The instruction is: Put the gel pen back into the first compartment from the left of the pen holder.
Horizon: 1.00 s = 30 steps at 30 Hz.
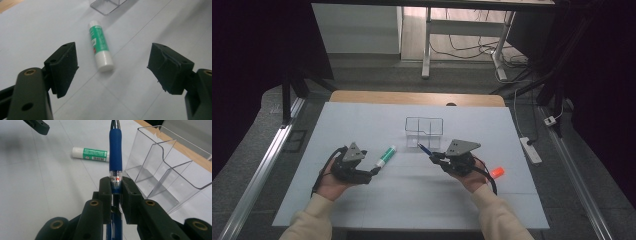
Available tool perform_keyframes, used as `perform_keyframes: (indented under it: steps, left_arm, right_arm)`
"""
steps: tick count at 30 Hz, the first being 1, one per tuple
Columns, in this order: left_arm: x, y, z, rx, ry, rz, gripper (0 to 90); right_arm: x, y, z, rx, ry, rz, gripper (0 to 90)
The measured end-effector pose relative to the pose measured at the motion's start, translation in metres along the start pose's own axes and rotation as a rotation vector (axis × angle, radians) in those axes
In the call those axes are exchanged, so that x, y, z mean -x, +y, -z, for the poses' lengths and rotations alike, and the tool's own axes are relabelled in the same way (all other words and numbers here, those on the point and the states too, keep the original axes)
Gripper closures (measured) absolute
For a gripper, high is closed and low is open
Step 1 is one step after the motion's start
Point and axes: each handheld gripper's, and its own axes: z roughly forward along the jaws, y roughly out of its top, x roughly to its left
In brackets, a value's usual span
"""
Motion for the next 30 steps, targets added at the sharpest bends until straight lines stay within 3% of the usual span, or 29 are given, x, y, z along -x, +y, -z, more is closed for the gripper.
perform_keyframes:
  steps: [14, 30]
  left_arm:
    - [-0.012, -0.035, 0.021, 0.002, 0.035, 0.062, 23.5]
    - [-0.016, -0.04, 0.023, 0.011, 0.031, 0.084, 23.4]
  right_arm:
    - [0.001, 0.006, 0.005, 0.072, 0.007, -0.042, 78.4]
    - [0.01, 0.035, 0.002, 0.19, -0.007, -0.086, 78.2]
